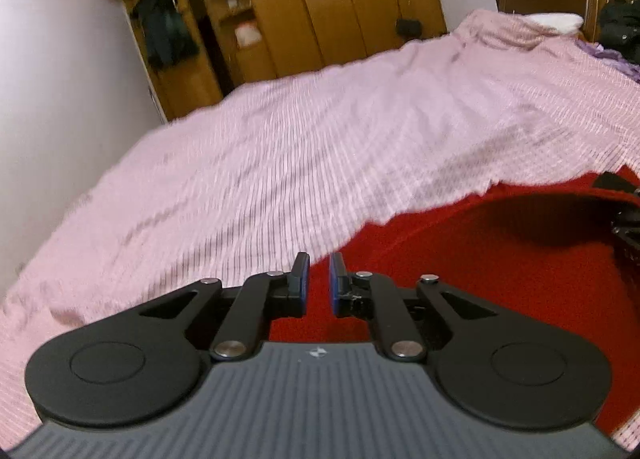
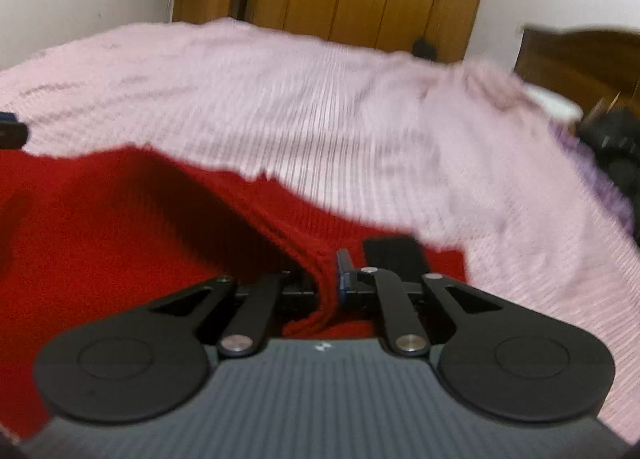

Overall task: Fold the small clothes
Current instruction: 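Lift the hem with both grippers and fold it toward the collar, then lay the hem on the folded sleeves and open both grippers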

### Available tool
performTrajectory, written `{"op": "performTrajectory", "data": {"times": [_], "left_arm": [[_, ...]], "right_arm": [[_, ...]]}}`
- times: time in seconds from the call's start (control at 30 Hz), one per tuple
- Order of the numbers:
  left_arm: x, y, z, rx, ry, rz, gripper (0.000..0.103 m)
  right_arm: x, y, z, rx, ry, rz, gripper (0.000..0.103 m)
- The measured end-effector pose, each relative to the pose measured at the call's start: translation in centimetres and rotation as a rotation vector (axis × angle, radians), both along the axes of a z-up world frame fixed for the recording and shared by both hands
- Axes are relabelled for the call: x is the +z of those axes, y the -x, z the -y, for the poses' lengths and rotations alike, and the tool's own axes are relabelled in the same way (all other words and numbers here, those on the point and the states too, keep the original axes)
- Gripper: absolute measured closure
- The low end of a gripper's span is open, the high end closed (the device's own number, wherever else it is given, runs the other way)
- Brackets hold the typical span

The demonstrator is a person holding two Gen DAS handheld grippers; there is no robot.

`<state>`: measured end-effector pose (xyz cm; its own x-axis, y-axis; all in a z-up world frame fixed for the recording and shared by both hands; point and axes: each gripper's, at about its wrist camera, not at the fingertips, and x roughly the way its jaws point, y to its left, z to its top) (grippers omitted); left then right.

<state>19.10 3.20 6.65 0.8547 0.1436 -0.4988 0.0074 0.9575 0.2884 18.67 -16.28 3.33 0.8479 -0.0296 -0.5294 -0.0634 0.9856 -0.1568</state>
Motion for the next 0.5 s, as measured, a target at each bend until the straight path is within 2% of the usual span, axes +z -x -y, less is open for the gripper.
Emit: {"op": "performTrajectory", "data": {"times": [0.03,0.1,0.17,0.23,0.27,0.33,0.5], "left_arm": [[-0.3,0.0,-0.4,-0.002,0.008,-0.014,0.089],[-0.6,0.0,-0.9,-0.003,0.018,-0.034,0.078],[-0.6,0.8,-1.5,-0.013,0.026,-0.038,0.057],[-0.3,1.6,-1.9,-0.02,0.019,-0.028,0.046],[-0.2,2.0,-2.2,-0.025,0.012,-0.022,0.043],[0.2,2.6,-2.4,-0.032,0.002,-0.021,0.04],[1.4,4.7,-3.8,-0.031,-0.007,-0.015,0.037]], "right_arm": [[-0.1,0.1,-0.1,-0.002,0.009,0.007,0.09],[-0.1,0.3,-0.3,0.004,0.028,0.009,0.09],[0.1,0.2,-0.5,0.018,0.043,0.009,0.089],[0.4,0.7,-0.2,0.02,0.049,0.014,0.074],[0.7,1.0,0.2,0.015,0.05,0.018,0.068],[1.2,1.7,1.1,0.019,0.03,0.018,0.041],[2.6,3.6,3.8,0.046,-0.05,0.008,0.037]]}}
